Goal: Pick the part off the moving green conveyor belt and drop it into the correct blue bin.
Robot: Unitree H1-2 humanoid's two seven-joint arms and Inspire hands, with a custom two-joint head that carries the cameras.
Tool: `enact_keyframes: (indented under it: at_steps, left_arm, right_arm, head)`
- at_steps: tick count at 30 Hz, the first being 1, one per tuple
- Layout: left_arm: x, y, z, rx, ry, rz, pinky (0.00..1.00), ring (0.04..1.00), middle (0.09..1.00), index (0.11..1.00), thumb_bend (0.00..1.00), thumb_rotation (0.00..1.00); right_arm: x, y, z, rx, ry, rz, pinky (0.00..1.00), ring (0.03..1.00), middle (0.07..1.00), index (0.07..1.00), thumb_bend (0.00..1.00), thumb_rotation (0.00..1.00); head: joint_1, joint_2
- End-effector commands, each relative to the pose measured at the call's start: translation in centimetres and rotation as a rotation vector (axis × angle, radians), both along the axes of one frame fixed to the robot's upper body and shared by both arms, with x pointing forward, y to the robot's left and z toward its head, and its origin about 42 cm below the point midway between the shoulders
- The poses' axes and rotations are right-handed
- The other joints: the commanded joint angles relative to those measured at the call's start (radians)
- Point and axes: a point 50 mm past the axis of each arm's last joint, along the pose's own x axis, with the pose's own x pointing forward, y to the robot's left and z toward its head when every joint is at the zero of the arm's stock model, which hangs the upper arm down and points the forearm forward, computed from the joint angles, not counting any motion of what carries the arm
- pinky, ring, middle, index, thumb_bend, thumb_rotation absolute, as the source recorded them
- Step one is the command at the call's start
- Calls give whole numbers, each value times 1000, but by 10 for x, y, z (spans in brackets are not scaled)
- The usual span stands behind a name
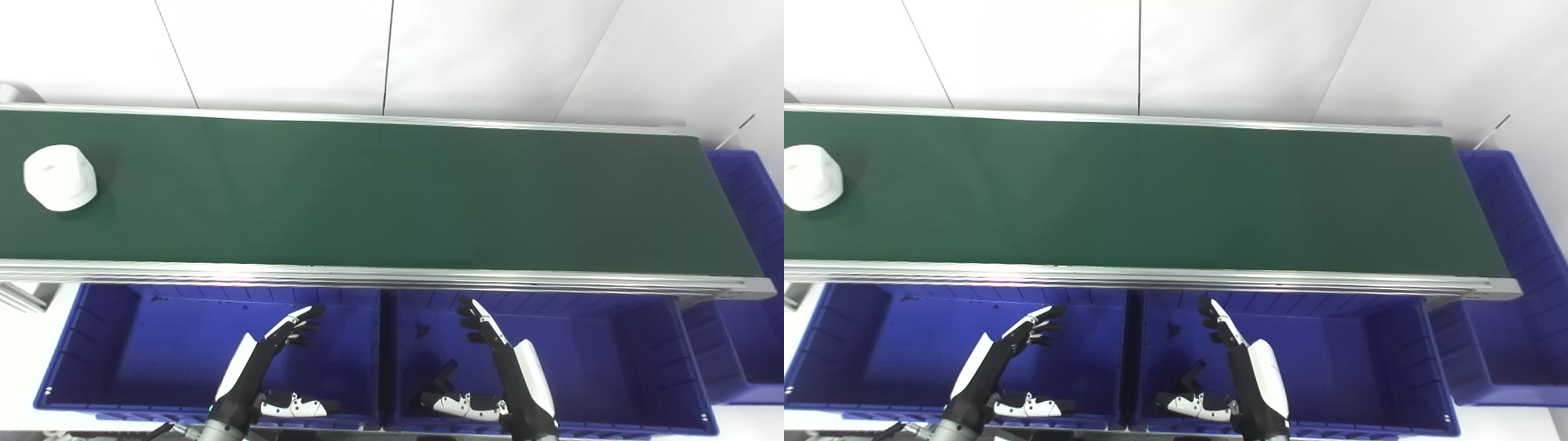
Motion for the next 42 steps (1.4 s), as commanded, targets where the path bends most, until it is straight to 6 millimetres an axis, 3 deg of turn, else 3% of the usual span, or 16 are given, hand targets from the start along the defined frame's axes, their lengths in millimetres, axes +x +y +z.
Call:
enact_keyframes:
  at_steps: [1,6,20,30,42]
  left_arm:
    - [5,0,7,-28,-44,0,685,781,852,830,831,178]
    - [4,0,6,-22,-44,1,686,776,853,833,827,180]
    - [-1,-12,-3,-10,-39,-1,641,746,817,799,848,155]
    - [-2,-13,-6,4,-49,-10,606,721,802,779,839,110]
    - [1,-14,-12,41,-80,-2,599,710,781,766,839,125]
  right_arm:
    - [1,3,7,24,-54,14,775,836,865,923,811,31]
    - [0,3,7,20,-55,8,775,836,865,929,813,12]
    - [-6,-10,-5,13,-44,9,771,845,872,948,796,36]
    - [-7,-12,-8,16,-10,11,795,875,894,974,789,33]
    - [-5,-12,-14,37,-2,8,815,876,896,979,781,33]
  head:
    - [1,-2]
    - [8,-9]
    - [202,-133]
    - [219,-171]
    - [253,-216]
